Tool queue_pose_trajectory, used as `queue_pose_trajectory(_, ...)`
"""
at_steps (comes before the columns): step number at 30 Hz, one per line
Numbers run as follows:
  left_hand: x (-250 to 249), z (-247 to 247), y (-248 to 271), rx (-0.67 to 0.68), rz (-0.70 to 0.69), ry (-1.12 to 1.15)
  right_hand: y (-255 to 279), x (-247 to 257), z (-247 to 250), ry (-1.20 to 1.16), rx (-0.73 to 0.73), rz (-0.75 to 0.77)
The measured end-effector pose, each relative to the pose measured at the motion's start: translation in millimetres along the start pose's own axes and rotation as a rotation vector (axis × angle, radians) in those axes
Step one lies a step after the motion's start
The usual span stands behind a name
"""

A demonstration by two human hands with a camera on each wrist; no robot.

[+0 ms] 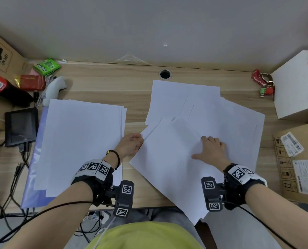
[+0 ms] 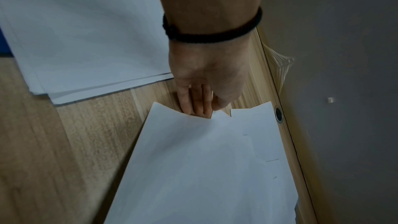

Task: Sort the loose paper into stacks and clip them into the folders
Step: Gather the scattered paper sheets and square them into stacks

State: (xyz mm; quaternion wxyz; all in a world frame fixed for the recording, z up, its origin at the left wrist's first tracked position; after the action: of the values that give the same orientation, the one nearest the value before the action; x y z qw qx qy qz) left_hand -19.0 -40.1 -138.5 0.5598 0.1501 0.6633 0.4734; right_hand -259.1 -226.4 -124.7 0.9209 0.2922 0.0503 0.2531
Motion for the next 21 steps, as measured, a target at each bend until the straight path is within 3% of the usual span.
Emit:
queue_pose_trajectory(7, 0.0, -5.8, 0.8, 0.031, -0.001, -0.039, 0.3, 4.9, 7.5, -0.453, 0.136, 0.049)
queue_pose_trajectory(13, 0.1, -3.7, 0.8, 0.057, 0.006, -0.04, 10.2, 15.2, 8.0, -0.441, 0.26, 0.177)
queue_pose_trajectory(16, -0.3, -2.6, 1.4, 0.077, 0.003, -0.008, 15.8, 9.9, 16.7, -0.498, 0.223, 0.173)
queue_pose_trajectory(21, -20.9, 3.2, 7.2, 0.054, -0.116, 0.012, 33.3, 7.9, 62.4, -1.037, 0.118, 0.154)
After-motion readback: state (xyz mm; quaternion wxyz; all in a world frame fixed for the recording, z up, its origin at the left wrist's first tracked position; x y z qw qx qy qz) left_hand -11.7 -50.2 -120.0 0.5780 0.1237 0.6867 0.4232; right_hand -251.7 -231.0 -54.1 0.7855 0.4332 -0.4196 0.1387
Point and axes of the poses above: each hand's wrist, its own y-axis away from the middle knuckle, its own z-axis out of the back of the hand, x = y × z, the point moved 10 cm from there along -y, towards the middle knuckle, and after that the axes turned 3 degrees about z, right-handed, at the moved point
